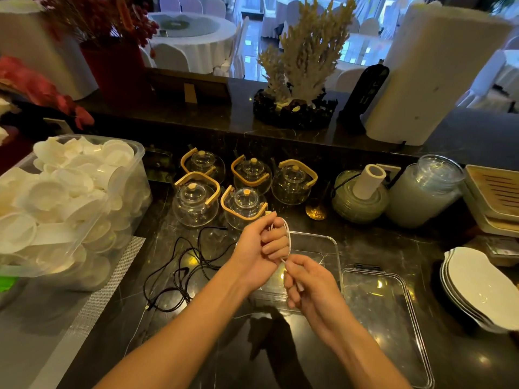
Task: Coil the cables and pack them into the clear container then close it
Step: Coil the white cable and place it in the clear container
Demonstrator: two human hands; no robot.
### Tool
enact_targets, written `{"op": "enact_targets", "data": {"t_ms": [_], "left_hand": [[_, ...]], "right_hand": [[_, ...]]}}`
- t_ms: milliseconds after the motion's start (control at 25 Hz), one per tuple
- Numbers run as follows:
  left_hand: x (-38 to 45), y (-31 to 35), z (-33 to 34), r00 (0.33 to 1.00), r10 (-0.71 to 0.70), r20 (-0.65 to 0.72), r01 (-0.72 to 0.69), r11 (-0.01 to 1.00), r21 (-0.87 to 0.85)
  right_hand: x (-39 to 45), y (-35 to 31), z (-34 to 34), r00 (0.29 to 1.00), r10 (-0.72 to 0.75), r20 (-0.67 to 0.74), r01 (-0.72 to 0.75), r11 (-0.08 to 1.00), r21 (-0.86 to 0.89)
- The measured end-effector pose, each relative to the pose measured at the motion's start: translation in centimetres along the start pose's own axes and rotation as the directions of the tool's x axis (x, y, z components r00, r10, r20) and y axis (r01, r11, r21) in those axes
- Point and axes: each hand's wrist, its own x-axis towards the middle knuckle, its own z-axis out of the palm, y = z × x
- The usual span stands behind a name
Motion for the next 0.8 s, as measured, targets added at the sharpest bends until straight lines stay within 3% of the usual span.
{"op": "enact_targets", "data": {"t_ms": [120, 200, 320, 480, 640, 720, 800], "left_hand": [[-0.3, -0.4, -0.1, 0.996, -0.025, 0.088, 0.028, 0.999, -0.029], [-0.3, -0.7, -0.3, 0.991, -0.036, 0.130, 0.041, 0.998, -0.037], [-0.4, -0.8, -0.8, 0.987, -0.050, 0.151, 0.051, 0.999, 0.002], [-0.4, -0.9, -0.7, 0.999, -0.036, 0.034, 0.026, 0.971, 0.239], [-0.6, -1.0, 0.1, 0.977, 0.185, -0.107, -0.088, 0.804, 0.588], [-0.5, -1.1, 0.0, 0.965, 0.220, -0.143, -0.120, 0.854, 0.507], [-0.5, -1.2, -0.3, 0.970, 0.170, -0.173, -0.131, 0.968, 0.215]], "right_hand": [[0.9, 0.0, -1.0, 0.992, 0.111, 0.054, -0.124, 0.886, 0.448], [1.2, 0.4, -1.5, 0.986, 0.092, 0.136, -0.155, 0.794, 0.587], [1.6, 0.8, -1.7, 0.981, 0.082, 0.178, -0.171, 0.799, 0.576], [2.1, 0.8, -1.7, 0.985, 0.107, 0.136, -0.167, 0.801, 0.575], [1.9, 0.3, -1.3, 0.998, 0.067, 0.023, -0.068, 0.833, 0.548], [1.6, -0.1, -1.0, 0.999, 0.048, 0.000, -0.041, 0.863, 0.504], [1.4, -0.3, -0.6, 0.998, 0.041, -0.043, -0.017, 0.886, 0.463]]}}
